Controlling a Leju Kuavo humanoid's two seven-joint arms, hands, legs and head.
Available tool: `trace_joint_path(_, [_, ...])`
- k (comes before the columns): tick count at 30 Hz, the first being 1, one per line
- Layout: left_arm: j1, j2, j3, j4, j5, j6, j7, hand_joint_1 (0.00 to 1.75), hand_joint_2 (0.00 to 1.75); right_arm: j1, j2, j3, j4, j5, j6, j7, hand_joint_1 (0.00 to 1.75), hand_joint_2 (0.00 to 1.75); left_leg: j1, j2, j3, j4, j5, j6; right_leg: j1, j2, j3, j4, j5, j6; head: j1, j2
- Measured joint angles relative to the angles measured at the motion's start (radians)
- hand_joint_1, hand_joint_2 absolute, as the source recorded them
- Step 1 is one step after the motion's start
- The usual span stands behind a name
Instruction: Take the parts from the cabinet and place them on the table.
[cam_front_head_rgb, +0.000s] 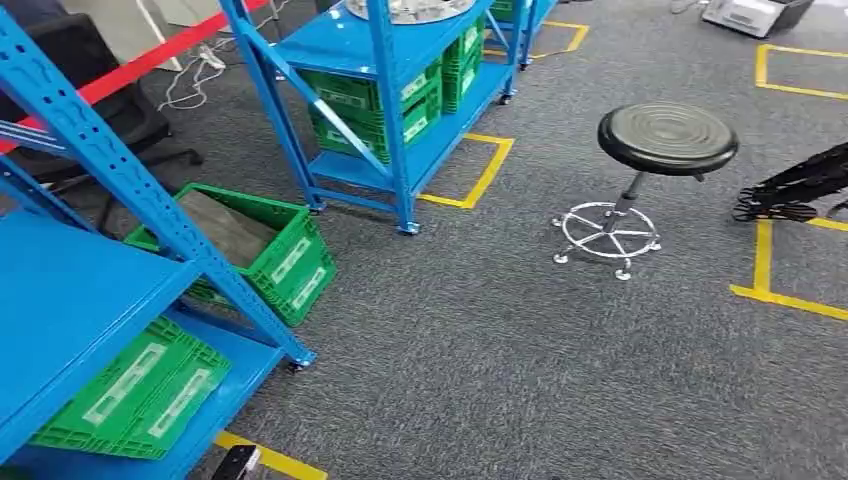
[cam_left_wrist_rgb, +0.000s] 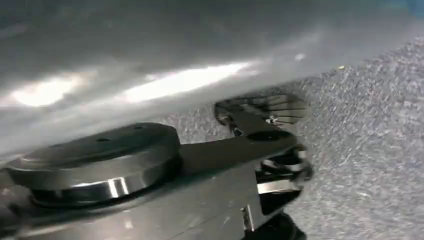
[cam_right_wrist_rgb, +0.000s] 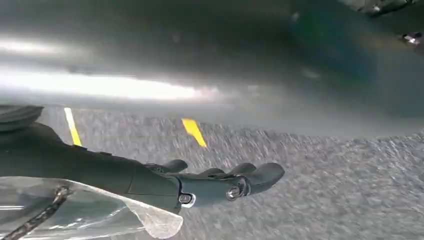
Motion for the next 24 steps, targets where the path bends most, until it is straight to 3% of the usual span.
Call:
trace_joint_path(1, [0.0,0.0,0.0,0.0,0.0,0.0,0.0,0.0,0.0,0.0,0.0,0.0,0.0,0.002,0.0,0.0,0.0,0.0,0.001,0.002,-0.036,0.077,-0.027,-0.002,0.001,-0.017,0.0,0.0,-0.001,-0.001,0.0,0.0])
trace_joint_path(2, [0.003,0.0,0.0,0.0,0.0,0.0,0.0,0.0,0.0,0.002,0.0,0.0,0.0,0.003,0.0,0.001,0.0,0.0,0.002,0.003,-0.054,0.115,-0.034,-0.003,0.003,-0.031,0.001,0.0,-0.003,-0.003,0.0,0.0])
trace_joint_path(3, [0.006,0.0,0.0,0.0,0.0,0.0,0.0,0.0,0.0,0.001,0.0,0.0,0.0,0.003,0.0,0.002,0.0,0.0,0.002,0.003,-0.049,0.107,-0.016,-0.003,0.003,-0.045,0.002,0.001,-0.004,-0.003,0.0,0.0])
trace_joint_path(5, [0.007,0.0,0.0,0.0,0.0,0.0,0.0,0.0,0.0,-0.001,0.0,0.0,0.0,0.004,0.0,0.002,0.0,0.0,0.001,0.012,0.022,-0.033,0.07,0.002,0.005,-0.069,0.009,0.0,-0.008,-0.001,0.0,0.0])
trace_joint_path(6, [0.006,0.001,0.0,0.0,0.0,0.0,0.0,0.0,0.0,-0.002,0.0,0.0,0.0,0.004,0.0,0.002,0.0,0.0,-0.003,0.039,0.07,-0.125,0.112,0.01,0.005,-0.079,0.014,0.0,-0.011,0.001,0.0,0.0])
trace_joint_path(7, [0.005,0.002,-0.001,0.0,0.0,0.0,0.0,0.0,0.0,-0.003,0.0,0.0,0.0,0.005,0.0,0.002,0.0,0.0,-0.014,0.106,0.104,-0.191,0.116,0.019,0.009,-0.089,0.018,0.001,-0.015,0.006,0.001,0.0])
trace_joint_path(8, [-0.001,0.002,-0.002,0.0,-0.001,0.0,0.0,0.0,0.0,-0.003,0.0,0.0,0.0,0.005,0.0,0.002,0.0,0.0,-0.021,0.105,0.109,-0.21,0.109,0.026,0.014,-0.1,0.017,0.004,-0.02,0.012,-0.002,0.0])
trace_joint_path(11, [0.002,0.003,-0.006,0.0,-0.001,0.0,0.0,0.0,0.0,-0.005,0.0,0.0,0.0,0.008,0.0,0.003,0.0,0.0,-0.023,0.071,0.099,-0.209,0.111,0.036,0.013,-0.138,0.026,-0.001,-0.023,0.023,-0.001,0.0])
trace_joint_path(12, [0.004,0.003,-0.007,0.0,-0.001,0.001,0.0,0.0,0.0,-0.006,0.0,0.0,-0.002,0.01,0.0,0.004,0.0,0.0,-0.01,0.056,0.11,-0.222,0.12,0.047,0.011,-0.136,0.016,0.004,-0.034,0.03,-0.003,0.0])
trace_joint_path(13, [0.005,0.003,-0.008,0.0,-0.001,0.001,0.0,0.0,0.0,-0.009,0.0,0.001,-0.002,0.012,0.0,0.004,0.0,0.0,-0.008,0.047,0.11,-0.223,0.12,0.05,0.008,-0.065,0.009,0.034,-0.056,0.035,0.005,0.0])
trace_joint_path(14, [0.002,0.003,-0.008,0.0,-0.001,0.002,0.0,0.0,0.0,-0.009,0.0,0.001,-0.002,0.013,-0.002,0.003,0.0,0.0,-0.007,0.036,0.108,-0.223,0.123,0.054,0.005,-0.027,-0.018,0.096,-0.089,0.037,0.008,0.0])
trace_joint_path(15, [-0.001,0.001,-0.009,0.0,0.0,0.001,0.0,0.0,0.0,-0.006,0.0,0.002,-0.001,0.015,-0.001,0.003,0.0,0.0,-0.006,0.02,0.107,-0.223,0.123,0.055,0.002,-0.006,-0.063,0.189,-0.13,0.04,0.009,0.0])
trace_joint_path(16, [-0.001,-0.001,-0.01,0.0,0.0,0.001,0.0,0.0,0.0,-0.005,0.0,0.002,-0.001,0.015,-0.002,0.004,0.0,0.0,-0.006,0.006,0.106,-0.223,0.124,0.056,0.001,0.001,-0.104,0.267,-0.159,0.041,0.009,0.0])
trace_joint_path(17, [0.0,-0.001,-0.01,0.0,0.0,0.001,0.0,0.0,0.0,-0.004,0.0,0.002,-0.001,0.016,-0.002,0.005,0.0,0.0,-0.006,-0.009,0.107,-0.222,0.124,0.056,0.001,0.003,-0.134,0.318,-0.167,0.042,0.01,0.0])
trace_joint_path(18, [0.002,-0.001,-0.01,0.0,0.002,0.001,0.001,0.0,0.0,-0.001,0.0,0.002,-0.001,0.017,-0.002,0.006,0.0,0.0,-0.006,-0.025,0.108,-0.222,0.124,0.055,0.001,0.004,-0.143,0.318,-0.148,0.043,0.01,0.0])
trace_joint_path(19, [0.003,-0.001,-0.01,0.0,0.002,0.003,0.002,0.0,0.0,0.0,0.0,0.002,-0.001,0.018,-0.002,0.006,0.0,0.0,-0.004,-0.04,0.109,-0.221,0.123,0.054,0.001,0.005,-0.13,0.274,-0.108,0.043,0.009,0.0])
trace_joint_path(20, [0.004,-0.001,-0.01,0.0,0.004,0.003,0.002,0.0,0.0,-0.001,-0.001,0.002,-0.001,0.019,-0.003,0.006,0.0,0.0,-0.002,-0.056,0.111,-0.219,0.122,0.051,-0.001,0.009,-0.094,0.184,-0.052,0.044,0.009,0.0])
trace_joint_path(21, [0.003,-0.001,-0.01,0.0,0.006,0.003,0.002,0.0,0.0,-0.002,-0.001,0.002,-0.001,0.019,-0.003,0.005,0.0,0.0,0.002,-0.07,0.112,-0.215,0.119,0.046,-0.006,0.029,-0.051,0.088,-0.001,0.047,0.01,0.0])
trace_joint_path(22, [0.002,-0.001,-0.01,0.0,0.008,0.003,0.002,0.0,0.0,-0.003,0.0,0.002,-0.001,0.019,-0.003,0.005,0.0,0.0,0.002,-0.081,0.109,-0.211,0.116,0.038,-0.013,0.082,-0.027,0.038,-0.001,0.051,0.01,0.0])
trace_joint_path(23, [-0.002,0.0,-0.01,0.0,0.008,0.003,0.002,0.0,0.0,-0.002,0.0,0.003,0.0,0.019,-0.003,0.004,0.0,0.0,-0.002,-0.095,0.101,-0.197,0.113,0.03,-0.015,0.096,-0.014,0.014,-0.011,0.046,0.012,0.0])
trace_joint_path(24, [0.0,-0.001,-0.01,0.0,0.008,0.004,0.003,0.0,0.0,-0.002,0.0,0.003,0.0,0.02,-0.005,0.004,0.0,0.0,0.0,-0.102,0.095,-0.203,0.118,0.025,-0.011,0.084,-0.013,0.022,-0.009,0.038,0.01,0.0])
